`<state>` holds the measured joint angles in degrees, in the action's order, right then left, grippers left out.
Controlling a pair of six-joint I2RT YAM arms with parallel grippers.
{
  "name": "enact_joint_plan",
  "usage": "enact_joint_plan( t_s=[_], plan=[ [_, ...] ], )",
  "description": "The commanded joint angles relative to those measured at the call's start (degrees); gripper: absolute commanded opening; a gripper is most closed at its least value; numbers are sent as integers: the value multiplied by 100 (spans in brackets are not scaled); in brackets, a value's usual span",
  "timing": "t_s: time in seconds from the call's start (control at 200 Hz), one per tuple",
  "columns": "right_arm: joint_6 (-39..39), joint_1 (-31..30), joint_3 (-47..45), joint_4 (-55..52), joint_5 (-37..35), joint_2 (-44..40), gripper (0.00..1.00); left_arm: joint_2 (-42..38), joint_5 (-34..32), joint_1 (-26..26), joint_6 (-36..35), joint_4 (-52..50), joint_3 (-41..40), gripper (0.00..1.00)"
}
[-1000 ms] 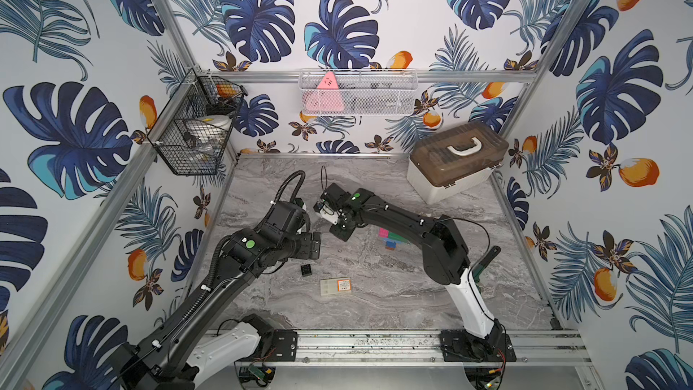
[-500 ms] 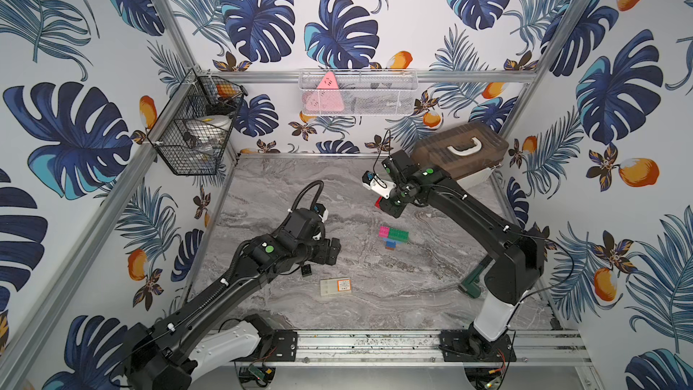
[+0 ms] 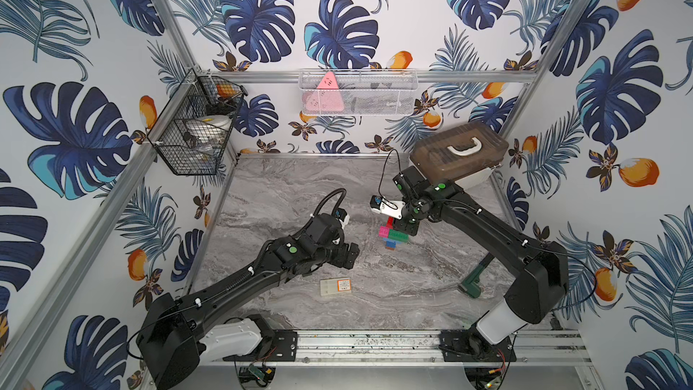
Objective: Assemble a spoon with lego
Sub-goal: Assemble the lego brick with the lego brick.
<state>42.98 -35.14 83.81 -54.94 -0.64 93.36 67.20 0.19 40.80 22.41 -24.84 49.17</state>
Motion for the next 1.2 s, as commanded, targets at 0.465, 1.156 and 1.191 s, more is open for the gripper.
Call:
enact_joint_plan(
  t_s=[0.465,1.156,1.191],
  plan=[
    [235,-90,-398,712,-242,225,22,12,-88,7,-18,59,-20,93],
    [282,-108,-479,553,-180,235,22,3,-93,0,-13,57,-67,94],
    [297,-108,-488,554,-182,241,22,4,-89,0,-15,61,-82,94]
  ],
)
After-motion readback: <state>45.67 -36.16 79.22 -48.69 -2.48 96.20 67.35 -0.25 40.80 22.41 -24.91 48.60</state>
